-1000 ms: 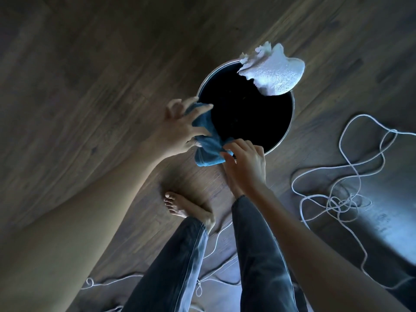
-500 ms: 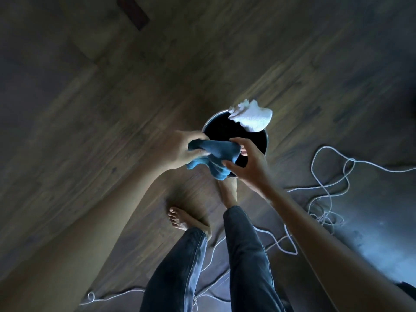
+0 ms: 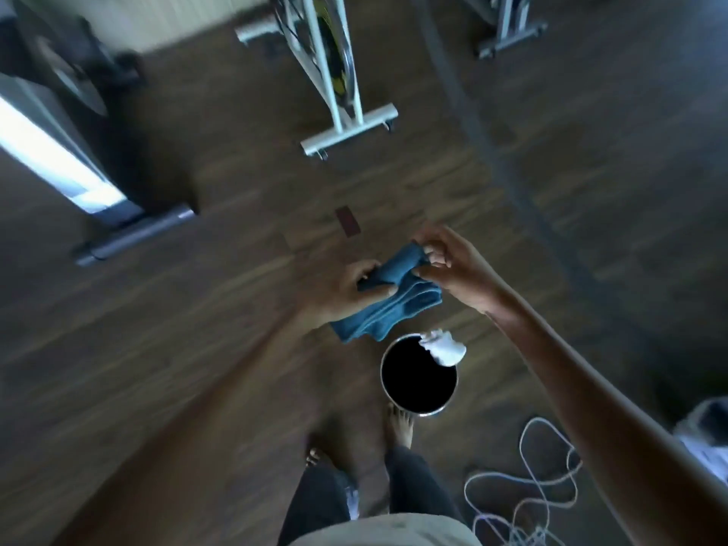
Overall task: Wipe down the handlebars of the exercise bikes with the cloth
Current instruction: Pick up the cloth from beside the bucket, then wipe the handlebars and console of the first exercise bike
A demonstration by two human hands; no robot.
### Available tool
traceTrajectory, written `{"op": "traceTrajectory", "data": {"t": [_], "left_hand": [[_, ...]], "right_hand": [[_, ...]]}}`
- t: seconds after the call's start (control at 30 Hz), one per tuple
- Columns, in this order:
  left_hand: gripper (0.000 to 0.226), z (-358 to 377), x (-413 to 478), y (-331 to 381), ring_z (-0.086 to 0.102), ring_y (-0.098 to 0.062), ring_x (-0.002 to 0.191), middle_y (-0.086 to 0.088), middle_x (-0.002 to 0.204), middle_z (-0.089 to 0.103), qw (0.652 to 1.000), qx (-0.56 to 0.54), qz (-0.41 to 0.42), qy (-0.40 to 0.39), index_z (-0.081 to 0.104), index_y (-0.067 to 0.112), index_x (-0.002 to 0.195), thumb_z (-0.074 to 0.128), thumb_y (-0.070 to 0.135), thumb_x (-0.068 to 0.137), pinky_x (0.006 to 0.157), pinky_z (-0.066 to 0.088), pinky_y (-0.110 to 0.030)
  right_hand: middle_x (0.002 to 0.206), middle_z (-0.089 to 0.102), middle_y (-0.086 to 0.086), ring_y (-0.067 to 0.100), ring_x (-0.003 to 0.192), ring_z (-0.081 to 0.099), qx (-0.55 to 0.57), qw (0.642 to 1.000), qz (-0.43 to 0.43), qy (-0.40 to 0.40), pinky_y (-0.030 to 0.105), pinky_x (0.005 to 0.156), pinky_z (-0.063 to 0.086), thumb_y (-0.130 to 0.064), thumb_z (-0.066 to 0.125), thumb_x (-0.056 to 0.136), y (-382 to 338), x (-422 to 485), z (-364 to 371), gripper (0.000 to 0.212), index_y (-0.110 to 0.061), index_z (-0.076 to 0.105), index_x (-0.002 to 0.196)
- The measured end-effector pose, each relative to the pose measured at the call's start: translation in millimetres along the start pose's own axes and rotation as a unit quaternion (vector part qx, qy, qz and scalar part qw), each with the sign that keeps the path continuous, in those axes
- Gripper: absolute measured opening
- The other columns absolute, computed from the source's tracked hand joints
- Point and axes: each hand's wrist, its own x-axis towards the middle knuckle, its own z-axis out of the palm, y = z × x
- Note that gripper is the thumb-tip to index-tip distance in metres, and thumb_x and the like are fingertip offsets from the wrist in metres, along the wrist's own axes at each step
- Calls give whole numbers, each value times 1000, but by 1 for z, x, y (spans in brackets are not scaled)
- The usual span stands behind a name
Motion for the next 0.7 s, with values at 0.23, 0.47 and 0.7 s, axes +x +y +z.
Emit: {"op": "traceTrajectory", "data": {"t": [0.23,0.47,0.7], "left_hand": [[25,-65,-74,78,55,8,63,8,78,62,980,-65,15,188,59,24,92,76,35,77,64,43,-14],[30,-107,-141,47,63,8,71,11,85,68,913,-148,-75,373,58,31,91,82,29,72,64,50,-12],[52,-151,-173,-27,67,-5,81,2,95,68,842,-228,-130,472,58,17,103,76,44,62,68,54,-14]], "right_hand": [[92,66,2,-6,75,62,-102,990,-86,-45,13,74,49,3,65,86,-106,10,5,29,-24,58,94],[85,66,-8,9,77,61,-180,980,-71,-50,19,69,46,-9,65,90,-99,19,47,23,-30,59,86],[83,65,-10,10,77,62,-307,948,-18,-86,33,78,51,-41,65,79,-86,76,117,14,-33,62,89]]}}
